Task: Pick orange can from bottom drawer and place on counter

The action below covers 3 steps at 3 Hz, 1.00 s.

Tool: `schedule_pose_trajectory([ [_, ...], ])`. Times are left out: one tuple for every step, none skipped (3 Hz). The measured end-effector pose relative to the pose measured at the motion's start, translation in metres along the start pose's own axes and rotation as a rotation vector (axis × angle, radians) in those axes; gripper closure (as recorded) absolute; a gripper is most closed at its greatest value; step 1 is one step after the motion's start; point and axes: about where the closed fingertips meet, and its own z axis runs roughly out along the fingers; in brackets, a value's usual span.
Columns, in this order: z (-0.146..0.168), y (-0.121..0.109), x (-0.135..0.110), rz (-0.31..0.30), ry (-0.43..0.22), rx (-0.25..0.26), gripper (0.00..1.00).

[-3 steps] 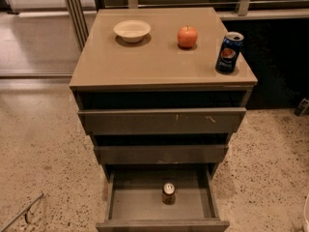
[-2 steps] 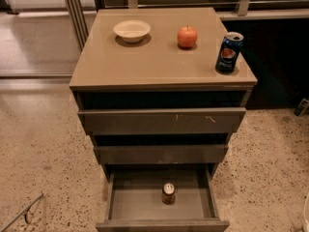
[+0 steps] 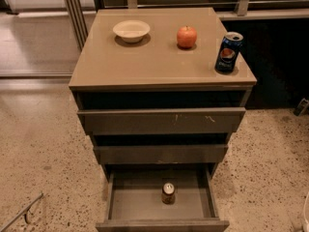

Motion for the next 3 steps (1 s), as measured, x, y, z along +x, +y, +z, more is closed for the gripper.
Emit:
schedule_pose_trajectory([
  [0.018, -0.026, -0.008, -0.009, 0.006, 0.120, 0.00],
  [0.020, -0.067, -0.006, -0.008, 0.059, 0.274, 0.00],
  [0.019, -0.076, -0.003, 0.004, 0.080, 0.301, 0.00],
])
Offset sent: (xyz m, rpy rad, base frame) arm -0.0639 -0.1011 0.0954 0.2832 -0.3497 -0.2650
